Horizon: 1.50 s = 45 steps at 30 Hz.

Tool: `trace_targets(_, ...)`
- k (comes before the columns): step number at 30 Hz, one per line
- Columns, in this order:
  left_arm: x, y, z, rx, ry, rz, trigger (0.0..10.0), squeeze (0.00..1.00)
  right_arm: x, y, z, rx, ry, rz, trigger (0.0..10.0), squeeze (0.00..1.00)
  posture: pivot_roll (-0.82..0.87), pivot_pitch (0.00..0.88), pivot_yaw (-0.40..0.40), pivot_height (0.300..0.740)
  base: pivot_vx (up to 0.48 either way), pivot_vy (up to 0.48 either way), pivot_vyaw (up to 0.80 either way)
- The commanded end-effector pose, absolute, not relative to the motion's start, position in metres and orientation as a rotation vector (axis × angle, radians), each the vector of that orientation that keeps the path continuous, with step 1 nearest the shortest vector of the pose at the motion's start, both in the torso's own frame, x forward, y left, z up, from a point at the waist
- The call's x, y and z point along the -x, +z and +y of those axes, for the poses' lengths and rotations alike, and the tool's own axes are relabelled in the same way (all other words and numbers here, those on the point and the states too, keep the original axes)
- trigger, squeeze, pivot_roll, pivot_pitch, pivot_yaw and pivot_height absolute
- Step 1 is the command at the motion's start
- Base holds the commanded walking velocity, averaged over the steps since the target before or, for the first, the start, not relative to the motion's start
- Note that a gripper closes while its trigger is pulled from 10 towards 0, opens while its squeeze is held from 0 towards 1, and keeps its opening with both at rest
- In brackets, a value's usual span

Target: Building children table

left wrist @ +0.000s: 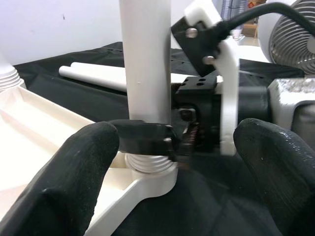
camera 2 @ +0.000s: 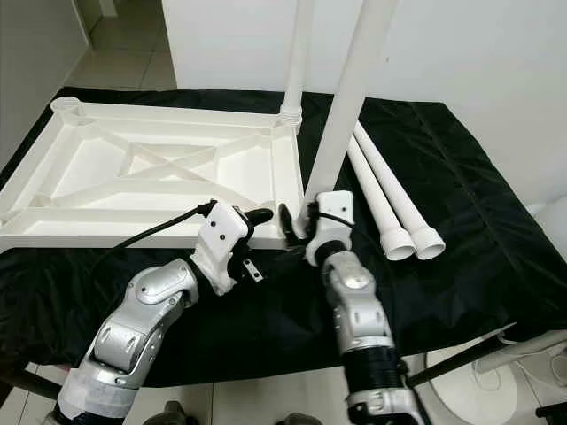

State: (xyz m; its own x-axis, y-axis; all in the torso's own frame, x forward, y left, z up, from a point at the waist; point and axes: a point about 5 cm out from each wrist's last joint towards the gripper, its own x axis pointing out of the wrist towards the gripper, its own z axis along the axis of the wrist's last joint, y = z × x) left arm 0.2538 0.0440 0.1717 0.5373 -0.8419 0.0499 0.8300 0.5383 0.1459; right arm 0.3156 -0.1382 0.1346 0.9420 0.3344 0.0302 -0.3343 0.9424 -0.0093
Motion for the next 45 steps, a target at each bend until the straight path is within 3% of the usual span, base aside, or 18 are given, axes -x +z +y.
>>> trace_targets(1, -0.257, 0.176, 0.044, -0.109, -0.943, -0.131, 10.0, 0.00, -0.316, 0.133, -0.135, 0.001, 0.396, -0.036, 10.0, 0.00, -0.03, 0.000, -0.031, 0.740, 0.000, 0.000, 0.00)
trace_targets(6, -0.259, 0.178, 0.046, -0.112, -0.935, -0.137, 10.0, 0.00, -0.319, 0.134, -0.142, 0.086, 0.570, -0.042, 10.0, 0.00, -0.02, 0.000, -0.030, 0.740, 0.000, 0.000, 0.00)
trace_targets(15, -0.260, 0.180, 0.045, -0.112, -0.928, -0.142, 10.0, 0.00, -0.334, 0.139, -0.153, 0.091, 0.702, -0.040, 10.0, 0.00, -0.01, 0.000, -0.038, 0.740, 0.000, 0.000, 0.00)
trace_targets(16, -0.260, 0.180, 0.044, -0.112, -0.926, -0.143, 10.0, 0.00, -0.337, 0.139, -0.155, 0.102, 0.713, -0.036, 9.5, 0.00, -0.01, 0.000, -0.039, 0.740, 0.000, 0.000, 0.00)
trace_targets(17, -0.261, 0.180, 0.044, -0.109, -0.922, -0.146, 10.0, 0.00, -0.339, 0.138, -0.157, 0.099, 0.728, -0.026, 4.3, 0.00, -0.01, 0.000, -0.042, 0.740, 0.000, 0.000, 0.00)
trace_targets(19, -0.262, 0.181, 0.043, -0.106, -0.919, -0.149, 10.0, 0.00, -0.341, 0.137, -0.159, 0.095, 0.744, -0.017, 4.3, 0.00, -0.01, 0.000, -0.042, 0.740, 0.000, 0.000, 0.00)
trace_targets(20, -0.262, 0.182, 0.042, -0.105, -0.918, -0.151, 10.0, 0.00, -0.341, 0.136, -0.160, 0.096, 0.753, -0.005, 0.0, 0.00, -0.01, 0.000, -0.049, 0.740, 0.000, 0.000, 0.00)
trace_targets(32, -0.263, 0.182, 0.041, -0.101, -0.916, -0.155, 10.0, 0.00, -0.342, 0.130, -0.166, 0.116, 0.821, 0.024, 0.0, 0.00, -0.02, 0.000, -0.055, 0.740, 0.000, 0.000, 0.00)
trace_targets(33, -0.263, 0.182, 0.040, -0.100, -0.917, -0.155, 10.0, 0.00, -0.342, 0.129, -0.167, 0.117, 0.822, 0.025, 3.3, 0.00, -0.02, 0.000, -0.058, 0.740, 0.000, 0.000, 0.00)
trace_targets(34, -0.263, 0.182, 0.040, -0.099, -0.918, -0.154, 10.0, 0.00, -0.342, 0.129, -0.167, 0.110, 0.815, 0.021, 10.0, 0.00, -0.02, 0.000, -0.058, 0.740, 0.000, 0.000, 0.00)
trace_targets(41, -0.263, 0.181, 0.039, -0.095, -0.916, -0.149, 10.0, 0.00, -0.343, 0.128, -0.167, 0.087, 0.763, 0.018, 10.0, 0.00, -0.02, 0.000, -0.064, 0.740, 0.000, 0.000, 0.00)
trace_targets(45, -0.263, 0.178, 0.038, -0.081, -0.911, -0.126, 10.0, 0.00, -0.346, 0.127, -0.163, 0.090, 0.606, 0.036, 10.0, 0.00, -0.02, 0.000, -0.069, 0.740, 0.000, 0.000, 0.00)
